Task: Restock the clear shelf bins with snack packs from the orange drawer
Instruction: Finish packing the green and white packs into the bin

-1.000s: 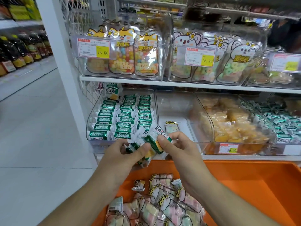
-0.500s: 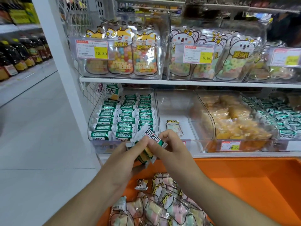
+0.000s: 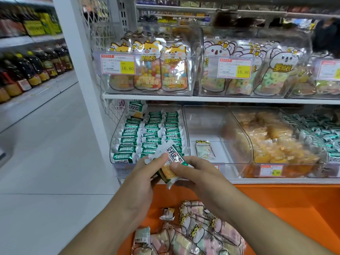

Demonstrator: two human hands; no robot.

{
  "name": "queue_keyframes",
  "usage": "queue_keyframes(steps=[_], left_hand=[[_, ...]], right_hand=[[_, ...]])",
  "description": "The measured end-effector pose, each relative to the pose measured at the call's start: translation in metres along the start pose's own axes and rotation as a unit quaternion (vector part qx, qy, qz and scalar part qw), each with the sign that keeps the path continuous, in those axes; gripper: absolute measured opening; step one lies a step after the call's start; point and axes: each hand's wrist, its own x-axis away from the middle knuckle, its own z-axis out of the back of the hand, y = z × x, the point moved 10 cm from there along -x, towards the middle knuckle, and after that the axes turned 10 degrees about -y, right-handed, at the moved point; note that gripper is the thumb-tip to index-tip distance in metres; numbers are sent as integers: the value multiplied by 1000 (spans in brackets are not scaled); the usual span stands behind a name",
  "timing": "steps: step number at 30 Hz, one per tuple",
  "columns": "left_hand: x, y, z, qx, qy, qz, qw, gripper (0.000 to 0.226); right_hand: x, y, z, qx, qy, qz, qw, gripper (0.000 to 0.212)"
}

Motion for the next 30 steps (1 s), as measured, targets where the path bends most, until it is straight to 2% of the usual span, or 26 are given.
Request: queue_keyframes(steps=[3,4,6,7,10,14,17,21,23,27,30], left_hand=[[0,13,6,-29,-3,1,1000,59],[-3,19,10,-53,4,2,999,64],[-10,30,26,-100,40,2,994,88],[-14,36,36,-113,57,-7,992,88],[-10,61,51,-193,83,-58,976,44],[-15,75,76,-370,118,-109,915,52],[-21,79,84,-462,127,-103,872,58],[-25,75,88,-514,114,-135,839,51],[-27,74,89,-516,109,-145,837,46],[-29,73,93,-509,112,-156,839,45],[-28,75,93,-497,106,-159,846,28]], right_hand=[[-7,-8,-3,-9,14,11,1000,89],[-11,-13,-6,4,17,14,1000,93],[-24,-25,-12,34,14,30,999,91],[-33,-32,-15,50,13,35,998,86],[-63,-54,-22,131,32,36,990,81],[-112,-82,-28,241,45,45,968,76],[-151,-100,-31,325,73,59,941,81],[-197,-109,-46,403,66,68,910,76],[-216,-112,-53,413,53,86,905,78],[-243,-100,-52,343,20,67,937,61],[-244,-106,-46,405,40,76,910,68]])
